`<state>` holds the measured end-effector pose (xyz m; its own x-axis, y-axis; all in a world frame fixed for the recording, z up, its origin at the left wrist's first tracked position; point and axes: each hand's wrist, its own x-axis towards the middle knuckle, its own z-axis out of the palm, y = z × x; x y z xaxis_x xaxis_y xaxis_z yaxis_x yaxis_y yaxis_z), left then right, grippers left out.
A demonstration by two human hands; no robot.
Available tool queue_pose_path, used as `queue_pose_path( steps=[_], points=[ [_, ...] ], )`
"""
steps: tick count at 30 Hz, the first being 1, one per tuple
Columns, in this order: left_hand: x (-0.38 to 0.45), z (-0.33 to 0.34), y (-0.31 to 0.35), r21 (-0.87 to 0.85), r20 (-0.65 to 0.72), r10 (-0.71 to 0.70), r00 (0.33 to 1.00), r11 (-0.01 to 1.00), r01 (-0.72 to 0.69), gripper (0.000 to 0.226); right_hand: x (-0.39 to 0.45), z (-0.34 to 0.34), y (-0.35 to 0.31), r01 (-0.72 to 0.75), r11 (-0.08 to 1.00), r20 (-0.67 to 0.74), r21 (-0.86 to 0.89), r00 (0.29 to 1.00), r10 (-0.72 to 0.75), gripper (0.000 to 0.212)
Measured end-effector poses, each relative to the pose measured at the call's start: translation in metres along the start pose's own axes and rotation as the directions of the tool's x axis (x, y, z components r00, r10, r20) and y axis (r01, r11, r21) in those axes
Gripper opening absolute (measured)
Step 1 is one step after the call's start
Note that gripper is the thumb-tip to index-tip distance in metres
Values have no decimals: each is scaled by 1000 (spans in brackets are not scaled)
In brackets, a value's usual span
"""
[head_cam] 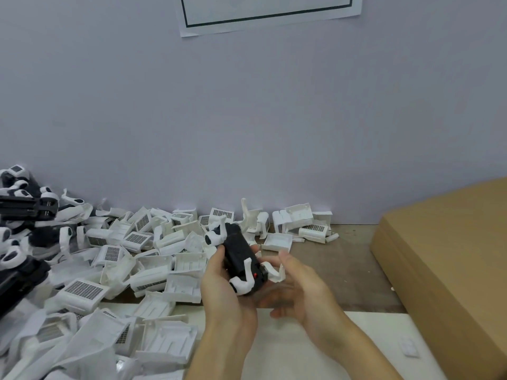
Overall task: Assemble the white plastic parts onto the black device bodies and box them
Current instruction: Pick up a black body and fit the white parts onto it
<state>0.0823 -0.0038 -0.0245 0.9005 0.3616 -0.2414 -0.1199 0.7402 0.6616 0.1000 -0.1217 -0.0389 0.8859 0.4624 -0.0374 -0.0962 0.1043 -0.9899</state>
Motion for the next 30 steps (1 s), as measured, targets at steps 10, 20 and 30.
queue_pose_path(
  steps=[10, 20, 30],
  points=[
    [-1, 1, -11, 263, 27, 52, 998, 963, -58, 48, 2, 12, 0, 40, 997, -14, -73, 999, -41, 16],
    [-2, 0, -10, 223, 62, 36, 997, 974, -49, 39, 1, 12, 2, 56, 998, 37, -4, 998, -56, 31],
    [0, 0, -10, 284, 67, 93, 993, 953, -108, 27, -3, 12, 0, 104, 989, 20, -100, 994, -103, 33]
  ],
)
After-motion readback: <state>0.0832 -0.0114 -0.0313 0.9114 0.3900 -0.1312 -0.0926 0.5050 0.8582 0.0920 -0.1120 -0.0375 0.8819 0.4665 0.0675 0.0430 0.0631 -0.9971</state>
